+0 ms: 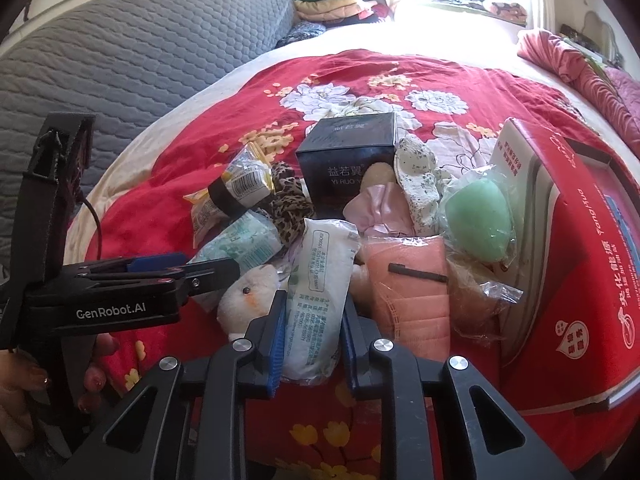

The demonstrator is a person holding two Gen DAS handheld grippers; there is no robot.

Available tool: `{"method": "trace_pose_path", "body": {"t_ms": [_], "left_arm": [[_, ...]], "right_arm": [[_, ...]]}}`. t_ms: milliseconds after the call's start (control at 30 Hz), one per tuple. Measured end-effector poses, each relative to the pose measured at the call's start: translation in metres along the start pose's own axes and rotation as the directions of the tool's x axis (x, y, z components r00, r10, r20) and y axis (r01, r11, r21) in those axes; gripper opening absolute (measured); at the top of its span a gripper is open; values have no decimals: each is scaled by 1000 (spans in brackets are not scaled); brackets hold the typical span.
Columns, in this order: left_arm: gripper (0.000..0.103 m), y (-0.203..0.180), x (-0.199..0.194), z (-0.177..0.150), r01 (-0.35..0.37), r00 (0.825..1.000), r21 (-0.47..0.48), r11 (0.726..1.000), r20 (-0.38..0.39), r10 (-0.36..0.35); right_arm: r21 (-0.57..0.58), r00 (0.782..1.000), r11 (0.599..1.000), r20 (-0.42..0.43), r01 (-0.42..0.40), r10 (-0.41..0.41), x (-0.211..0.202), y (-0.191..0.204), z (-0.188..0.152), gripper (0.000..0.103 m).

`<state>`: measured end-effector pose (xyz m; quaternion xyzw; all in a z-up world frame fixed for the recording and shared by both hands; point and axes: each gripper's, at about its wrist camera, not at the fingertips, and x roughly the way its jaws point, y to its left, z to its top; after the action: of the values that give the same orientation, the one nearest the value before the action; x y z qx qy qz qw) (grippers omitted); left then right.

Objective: Organize soft objects
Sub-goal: 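Grasp the green floral wipes pack with the left tool while the right tool grasps the white wipes pack, then carry the green pack with the left tool while the right tool carries the white pack toward the pink tray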

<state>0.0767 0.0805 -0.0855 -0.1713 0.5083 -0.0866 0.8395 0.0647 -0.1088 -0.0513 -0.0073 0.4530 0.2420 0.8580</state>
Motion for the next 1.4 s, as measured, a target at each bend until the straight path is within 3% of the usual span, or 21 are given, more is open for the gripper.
{"method": "trace_pose_path", "body": {"t_ms": [233,633,1000,1400], "left_arm": [[52,-1,-6,1,20,999,18,1000,40,-21],[51,-11,-57,-4,-16,981,26,1000,192,11],[51,-68,-84,-10,-77,973,107,991,226,51],[51,-133,-99,-1,-100,962,171,980,267,52]], "right_arm": [[9,998,999,46,-42,41,-16,-4,2,23],[-5,988,997,136,-78,77,-46,-7,7,23],[2,967,998,250,-60,58,-90,-23,10,23],[65,924,998,383,-19,-8,-147,-62,11,23]]}}
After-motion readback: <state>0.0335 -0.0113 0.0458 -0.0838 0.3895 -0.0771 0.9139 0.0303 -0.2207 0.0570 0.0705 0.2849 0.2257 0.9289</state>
